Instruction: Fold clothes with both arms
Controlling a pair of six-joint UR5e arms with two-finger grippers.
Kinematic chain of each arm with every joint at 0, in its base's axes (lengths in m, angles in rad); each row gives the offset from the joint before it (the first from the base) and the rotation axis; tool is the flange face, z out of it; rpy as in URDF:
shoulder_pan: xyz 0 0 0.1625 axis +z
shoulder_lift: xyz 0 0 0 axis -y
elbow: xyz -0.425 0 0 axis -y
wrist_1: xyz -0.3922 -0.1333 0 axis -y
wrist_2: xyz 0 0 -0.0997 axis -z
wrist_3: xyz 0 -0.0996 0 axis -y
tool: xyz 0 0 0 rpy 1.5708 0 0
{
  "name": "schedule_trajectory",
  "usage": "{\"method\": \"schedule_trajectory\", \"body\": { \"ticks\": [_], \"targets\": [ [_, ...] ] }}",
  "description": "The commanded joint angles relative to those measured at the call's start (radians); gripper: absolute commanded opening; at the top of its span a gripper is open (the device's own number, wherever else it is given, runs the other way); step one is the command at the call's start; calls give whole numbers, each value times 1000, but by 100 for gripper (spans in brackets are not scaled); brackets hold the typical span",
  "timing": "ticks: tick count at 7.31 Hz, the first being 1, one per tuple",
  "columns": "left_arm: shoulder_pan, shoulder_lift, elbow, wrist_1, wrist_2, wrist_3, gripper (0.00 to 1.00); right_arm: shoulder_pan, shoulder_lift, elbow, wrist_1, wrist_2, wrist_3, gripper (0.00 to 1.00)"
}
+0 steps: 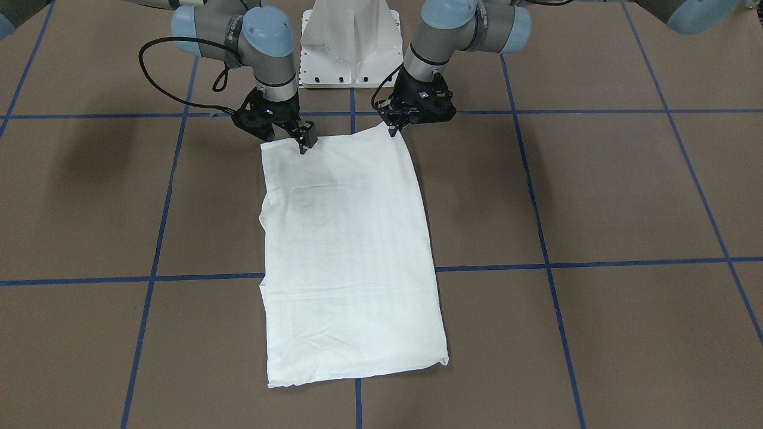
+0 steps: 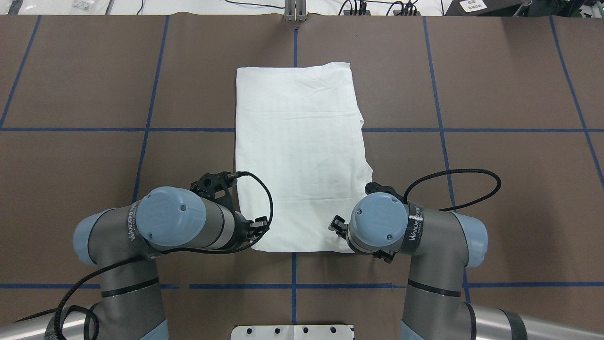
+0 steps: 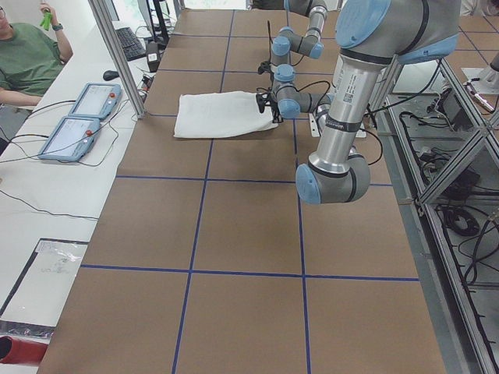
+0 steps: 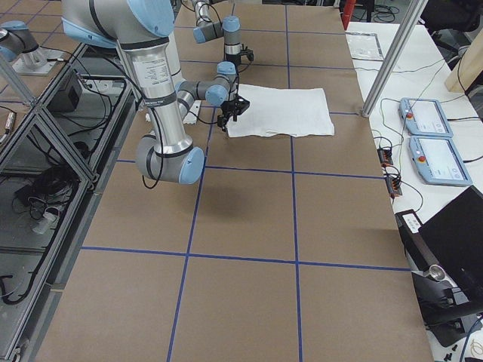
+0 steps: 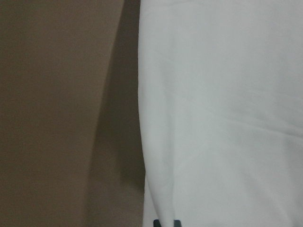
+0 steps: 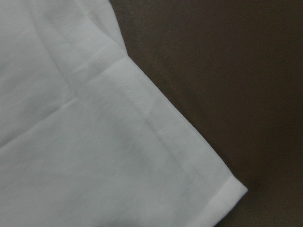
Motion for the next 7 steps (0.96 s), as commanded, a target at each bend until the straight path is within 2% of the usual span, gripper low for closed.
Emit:
{"method": "schedule_trajectory", "body": {
  "ticks": [1, 7],
  "targets": [
    [0, 0, 0, 0, 2, 0, 0, 0, 0, 0, 0, 0, -3, 100],
    [0, -6, -2, 0, 0, 0, 0, -3, -2, -2, 18, -2, -12, 100]
  ]
}}
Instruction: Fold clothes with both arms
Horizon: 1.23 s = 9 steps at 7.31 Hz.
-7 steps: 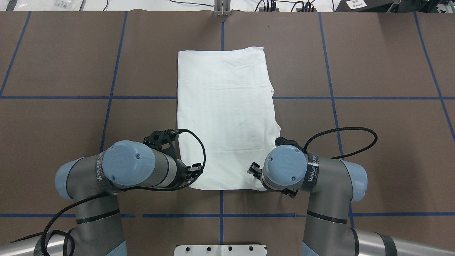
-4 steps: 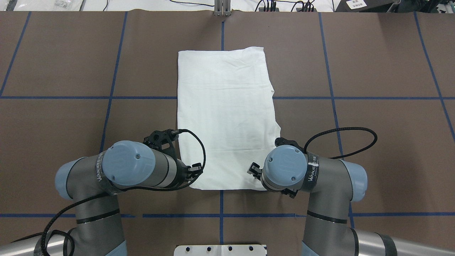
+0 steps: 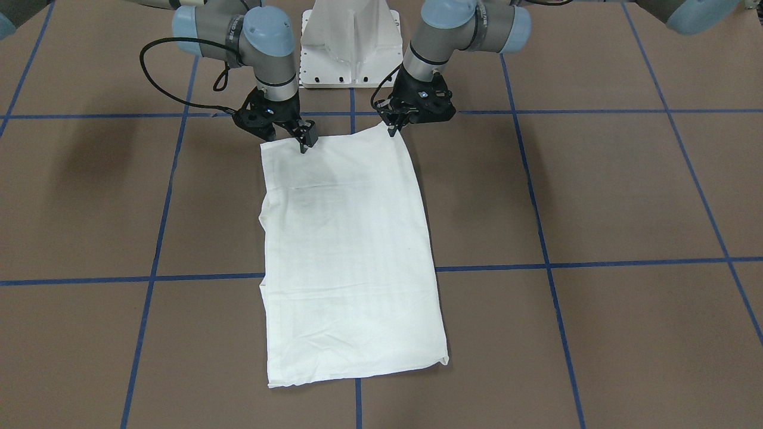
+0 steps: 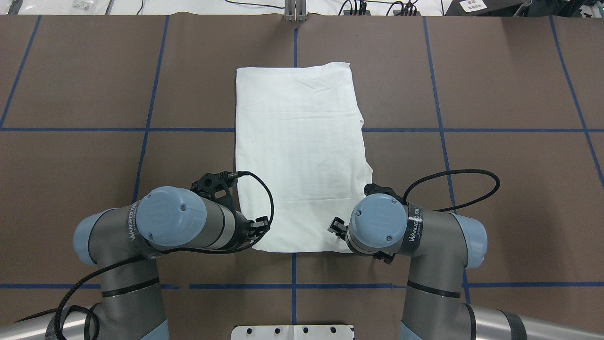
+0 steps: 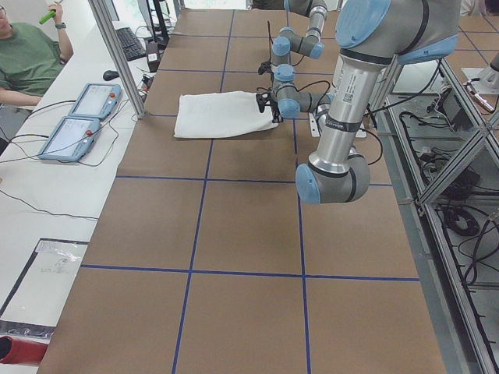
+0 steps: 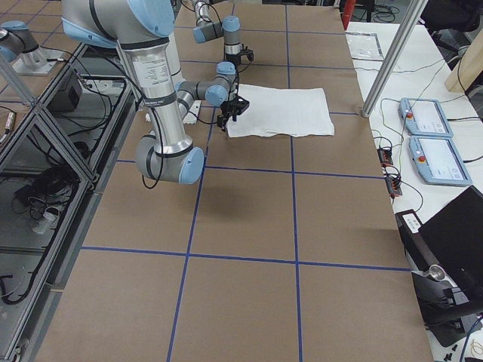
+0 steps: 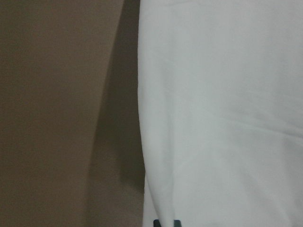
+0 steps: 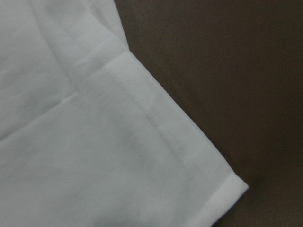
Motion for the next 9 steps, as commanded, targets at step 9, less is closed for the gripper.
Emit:
{"method": "schedule_trajectory", "body": {
  "ticks": [9],
  "targets": [
    [0, -3, -1, 0, 0, 0, 0, 9, -12, -17, 65, 8, 14, 100]
  ]
}}
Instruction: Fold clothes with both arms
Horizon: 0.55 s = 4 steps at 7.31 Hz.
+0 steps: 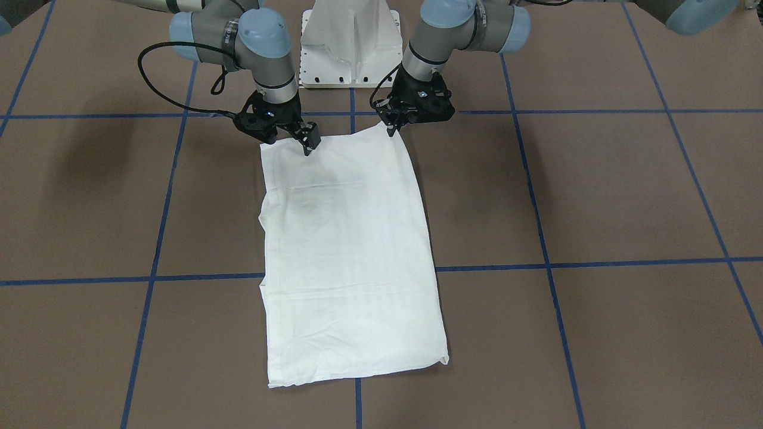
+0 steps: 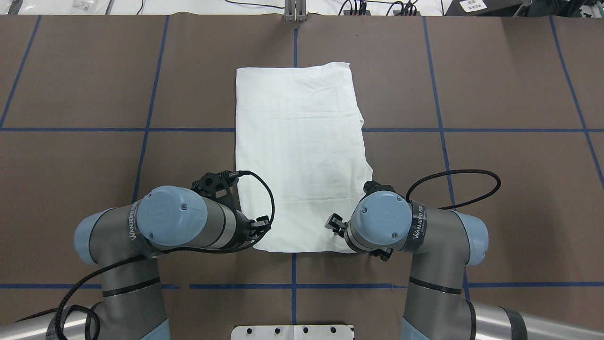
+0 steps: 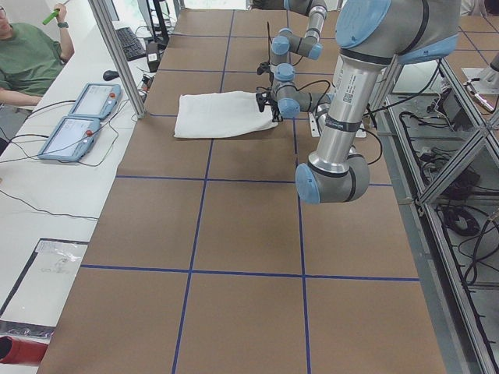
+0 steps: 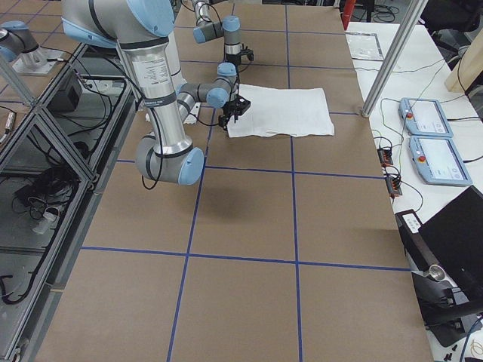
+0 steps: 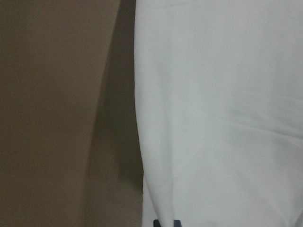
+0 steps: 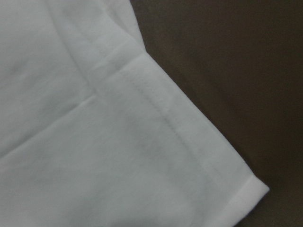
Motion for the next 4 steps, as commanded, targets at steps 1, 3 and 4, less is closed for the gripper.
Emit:
{"method": "schedule_trajectory", "body": {
  "ticks": [1, 3, 4],
  "targets": [
    [-1, 0, -1, 0, 0, 0, 0, -2, -8, -4, -4, 0, 0, 100],
    [-1, 0, -1, 0, 0, 0, 0, -7, -9, -9, -6, -1, 0, 99],
    [-1, 0, -1, 0, 0, 0, 0, -8, -9, -9, -6, 0, 0, 88]
  ]
}}
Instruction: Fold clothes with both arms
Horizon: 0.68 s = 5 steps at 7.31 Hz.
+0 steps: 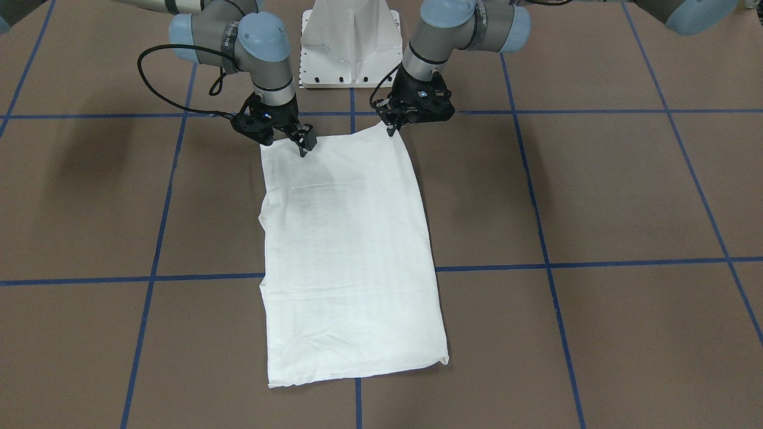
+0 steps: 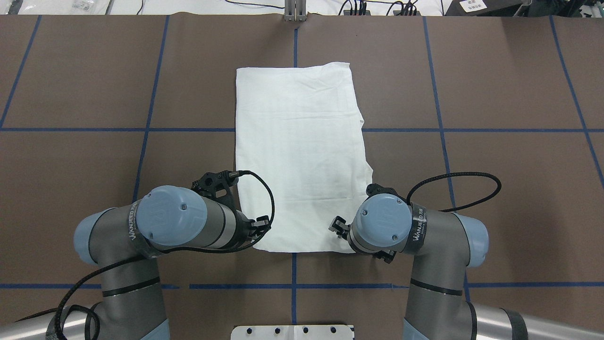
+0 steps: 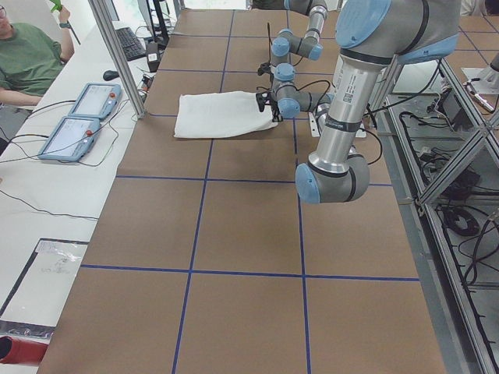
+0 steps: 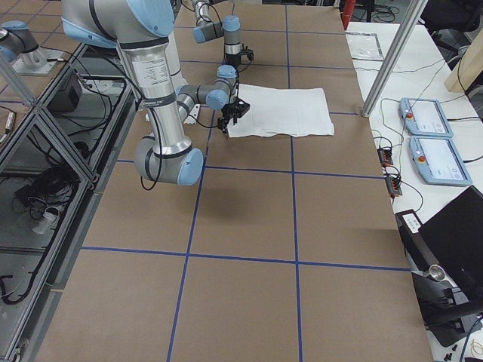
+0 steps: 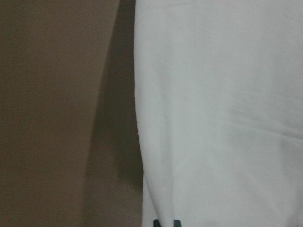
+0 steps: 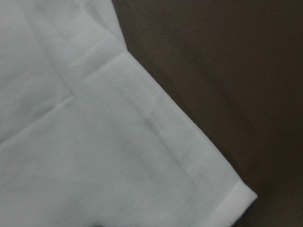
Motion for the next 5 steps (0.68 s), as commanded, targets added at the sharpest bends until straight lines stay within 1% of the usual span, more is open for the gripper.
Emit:
{"method": "schedule_trajectory", "body": {
  "ticks": [1, 2, 3, 4, 5],
  "targets": [
    [0, 2, 1, 0, 0, 0, 0, -2, 1, 0, 0, 1, 0, 65],
    [0, 2, 1, 0, 0, 0, 0, -4, 5, 2, 0, 1, 0, 42],
    [0, 0, 0, 0, 0, 0, 0, -7, 12, 4, -31, 1, 0, 28],
    [0, 0, -2, 0, 0, 0, 0, -7, 13, 8, -34, 1, 0, 17],
    [0, 2, 0, 0, 0, 0, 0, -5, 16, 11, -34, 1, 0, 11]
  ]
}}
